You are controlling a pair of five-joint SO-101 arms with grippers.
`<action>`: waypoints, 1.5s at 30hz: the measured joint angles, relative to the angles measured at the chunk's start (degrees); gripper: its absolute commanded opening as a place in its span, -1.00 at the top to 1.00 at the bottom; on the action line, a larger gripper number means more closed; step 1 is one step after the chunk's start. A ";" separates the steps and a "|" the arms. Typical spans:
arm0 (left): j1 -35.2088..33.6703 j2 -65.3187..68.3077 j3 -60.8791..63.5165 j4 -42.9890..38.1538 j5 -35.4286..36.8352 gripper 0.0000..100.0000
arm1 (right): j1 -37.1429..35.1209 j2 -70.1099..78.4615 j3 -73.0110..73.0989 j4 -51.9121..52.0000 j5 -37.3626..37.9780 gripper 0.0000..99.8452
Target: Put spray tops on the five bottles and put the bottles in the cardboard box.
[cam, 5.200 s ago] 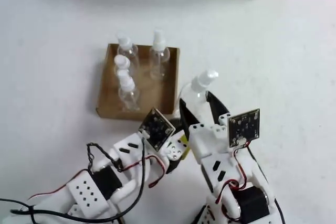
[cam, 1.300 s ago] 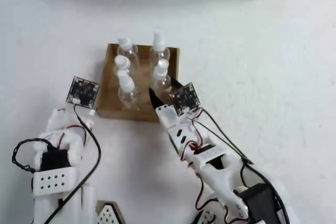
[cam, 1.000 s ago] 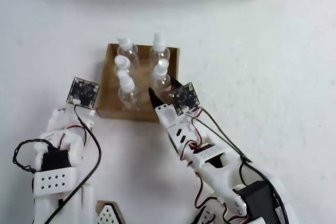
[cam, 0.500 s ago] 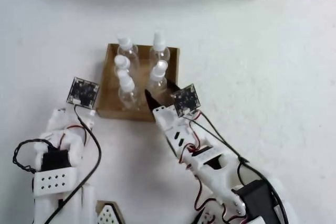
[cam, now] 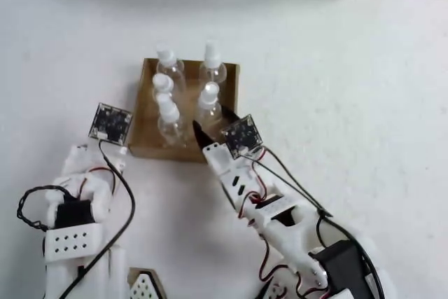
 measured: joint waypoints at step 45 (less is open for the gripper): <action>0.00 0.00 0.53 0.00 0.00 0.95 | -2.37 0.00 3.16 -0.53 0.44 0.22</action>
